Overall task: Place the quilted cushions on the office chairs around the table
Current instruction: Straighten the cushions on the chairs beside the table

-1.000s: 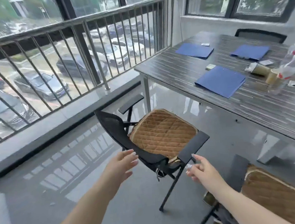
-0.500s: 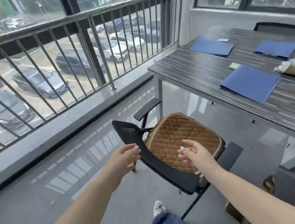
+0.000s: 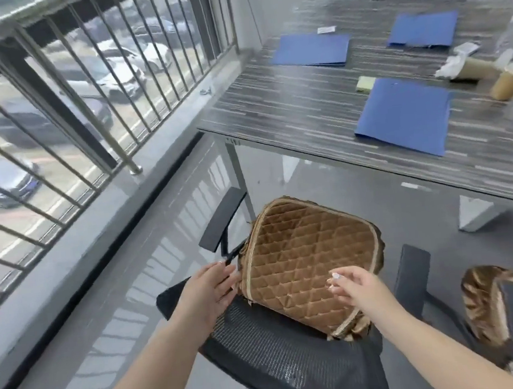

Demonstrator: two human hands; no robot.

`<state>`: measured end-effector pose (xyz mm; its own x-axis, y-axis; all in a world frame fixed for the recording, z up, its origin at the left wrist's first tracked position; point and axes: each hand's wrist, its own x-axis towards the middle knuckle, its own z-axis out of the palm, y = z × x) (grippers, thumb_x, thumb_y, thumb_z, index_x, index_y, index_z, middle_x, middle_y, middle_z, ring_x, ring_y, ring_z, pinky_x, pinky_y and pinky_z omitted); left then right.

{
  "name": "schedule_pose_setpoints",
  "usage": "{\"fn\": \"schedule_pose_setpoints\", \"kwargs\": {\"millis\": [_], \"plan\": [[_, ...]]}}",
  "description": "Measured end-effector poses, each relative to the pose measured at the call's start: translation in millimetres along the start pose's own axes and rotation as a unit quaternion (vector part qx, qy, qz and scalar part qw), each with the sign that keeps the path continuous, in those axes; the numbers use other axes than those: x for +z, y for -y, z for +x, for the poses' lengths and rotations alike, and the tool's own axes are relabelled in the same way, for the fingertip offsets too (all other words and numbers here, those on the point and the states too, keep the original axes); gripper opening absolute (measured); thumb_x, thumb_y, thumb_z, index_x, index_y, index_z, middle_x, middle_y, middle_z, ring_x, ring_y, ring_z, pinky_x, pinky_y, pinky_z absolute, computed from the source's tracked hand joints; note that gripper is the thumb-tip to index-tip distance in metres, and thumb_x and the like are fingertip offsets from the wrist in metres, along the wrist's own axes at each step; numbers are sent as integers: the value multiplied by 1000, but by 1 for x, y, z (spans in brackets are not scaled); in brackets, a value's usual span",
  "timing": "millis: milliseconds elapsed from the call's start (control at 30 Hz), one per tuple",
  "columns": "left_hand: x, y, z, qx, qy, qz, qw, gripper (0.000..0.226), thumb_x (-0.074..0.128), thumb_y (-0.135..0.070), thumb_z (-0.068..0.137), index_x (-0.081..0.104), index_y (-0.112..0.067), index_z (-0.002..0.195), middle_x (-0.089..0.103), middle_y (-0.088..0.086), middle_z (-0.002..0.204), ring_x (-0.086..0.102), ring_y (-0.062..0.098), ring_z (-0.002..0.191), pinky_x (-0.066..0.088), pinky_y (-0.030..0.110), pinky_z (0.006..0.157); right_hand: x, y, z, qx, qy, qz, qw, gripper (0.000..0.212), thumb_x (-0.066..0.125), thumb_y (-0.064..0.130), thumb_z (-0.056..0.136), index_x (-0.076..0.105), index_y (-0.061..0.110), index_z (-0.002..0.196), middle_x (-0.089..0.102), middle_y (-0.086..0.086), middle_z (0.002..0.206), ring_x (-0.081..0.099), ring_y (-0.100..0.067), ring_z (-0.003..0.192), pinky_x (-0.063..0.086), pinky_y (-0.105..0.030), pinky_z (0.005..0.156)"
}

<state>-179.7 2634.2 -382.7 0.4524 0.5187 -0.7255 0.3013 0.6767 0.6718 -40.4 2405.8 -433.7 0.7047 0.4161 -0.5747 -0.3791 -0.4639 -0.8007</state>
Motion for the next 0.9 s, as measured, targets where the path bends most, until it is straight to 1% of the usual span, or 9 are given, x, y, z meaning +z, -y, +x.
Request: {"fn": "schedule_pose_setpoints", "kwargs": {"millis": [67,200,267,333,433,500,633,800,900], "plan": [[7,-2,31,-44,16,-30,998,30,50,-21,98,54,-13,126,64,5,123,63,13,98,49,31,78,-4,-7,5,29,-30,15,999,11,56,21,94,66,19,97,72,0,98,68,-10,92,54,-27,85],[22,4,106,-111,44,11,993,36,48,-21,99,50,-12,134,65,2,116,62,13,100,46,34,91,-12,-37,25,98,-121,47,987,9,58,22,93,67,24,92,73,1,94,68,-16,94,53,-39,92],[30,8,143,-138,55,52,988,40,43,-23,101,46,-13,139,64,-1,114,60,13,101,44,33,88,-13,-50,38,120,-152,56,979,9,58,22,93,66,23,97,71,2,96,68,-13,92,53,-38,92],[33,14,181,-161,40,67,984,43,40,-23,102,41,-13,144,61,1,126,58,15,114,43,33,87,-11,-65,53,151,-178,57,971,16,58,24,93,63,21,107,69,1,102,67,-14,92,53,-36,89],[41,33,233,-183,17,78,980,45,38,-18,101,37,-14,146,48,5,146,46,19,133,42,35,98,-5,-96,82,199,-212,59,955,35,61,31,91,54,23,124,63,0,116,65,-16,99,50,-39,94],[48,52,260,-169,17,142,975,45,38,-18,101,38,-10,145,44,7,149,44,21,134,37,37,107,-1,-114,106,228,-221,41,947,44,60,34,90,49,25,132,58,-1,127,60,-15,104,47,-41,97],[45,84,318,-110,-13,261,959,41,49,-19,98,47,-7,137,52,11,140,56,25,113,44,34,93,2,-143,164,261,-187,-25,947,61,58,33,92,30,23,146,45,-4,145,52,-22,119,41,-32,89],[29,112,388,-91,-7,435,896,80,66,-57,70,39,-37,143,51,2,142,53,31,125,42,49,106,-2,-181,238,232,-192,-42,953,75,61,24,92,16,22,152,30,-1,156,32,-24,142,28,-41,114],[39,114,399,-51,-5,471,881,79,64,-47,79,27,-35,149,48,6,146,50,34,127,41,49,107,-12,-196,261,258,-220,-48,939,79,63,27,90,14,22,152,27,-2,157,32,-27,142,27,-44,115]]}}
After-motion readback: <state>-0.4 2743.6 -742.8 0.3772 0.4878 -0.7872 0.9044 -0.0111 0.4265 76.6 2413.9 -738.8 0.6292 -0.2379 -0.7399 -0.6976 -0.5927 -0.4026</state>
